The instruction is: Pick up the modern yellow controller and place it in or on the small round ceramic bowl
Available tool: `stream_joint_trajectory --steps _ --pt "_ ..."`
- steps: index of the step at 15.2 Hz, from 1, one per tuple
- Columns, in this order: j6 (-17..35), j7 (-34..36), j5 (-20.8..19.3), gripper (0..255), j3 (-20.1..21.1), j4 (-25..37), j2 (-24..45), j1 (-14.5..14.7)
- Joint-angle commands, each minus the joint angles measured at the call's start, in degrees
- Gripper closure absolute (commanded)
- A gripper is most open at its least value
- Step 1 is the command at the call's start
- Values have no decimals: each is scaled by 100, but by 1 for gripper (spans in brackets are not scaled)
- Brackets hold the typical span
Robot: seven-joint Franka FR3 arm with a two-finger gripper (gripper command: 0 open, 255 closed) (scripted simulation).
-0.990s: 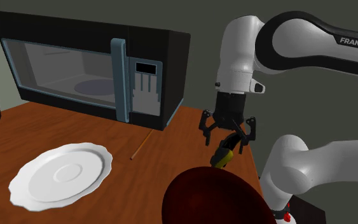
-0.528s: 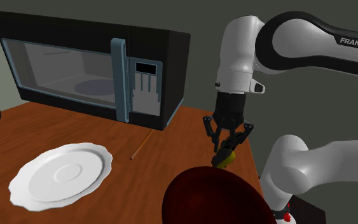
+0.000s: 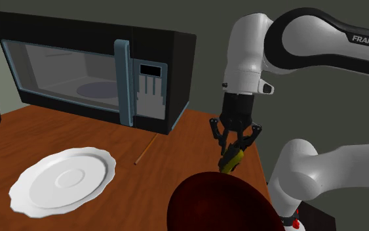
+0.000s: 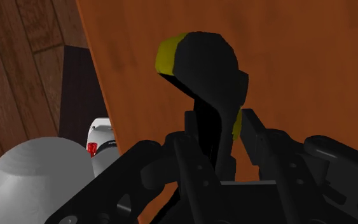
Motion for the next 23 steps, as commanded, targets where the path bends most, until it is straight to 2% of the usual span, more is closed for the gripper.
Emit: stream_joint_trajectory --steps 1,23 --pt "-110 40 -27 255 -34 161 45 -8" --pt "-1358 512 -239 255 -355 2271 851 -80"
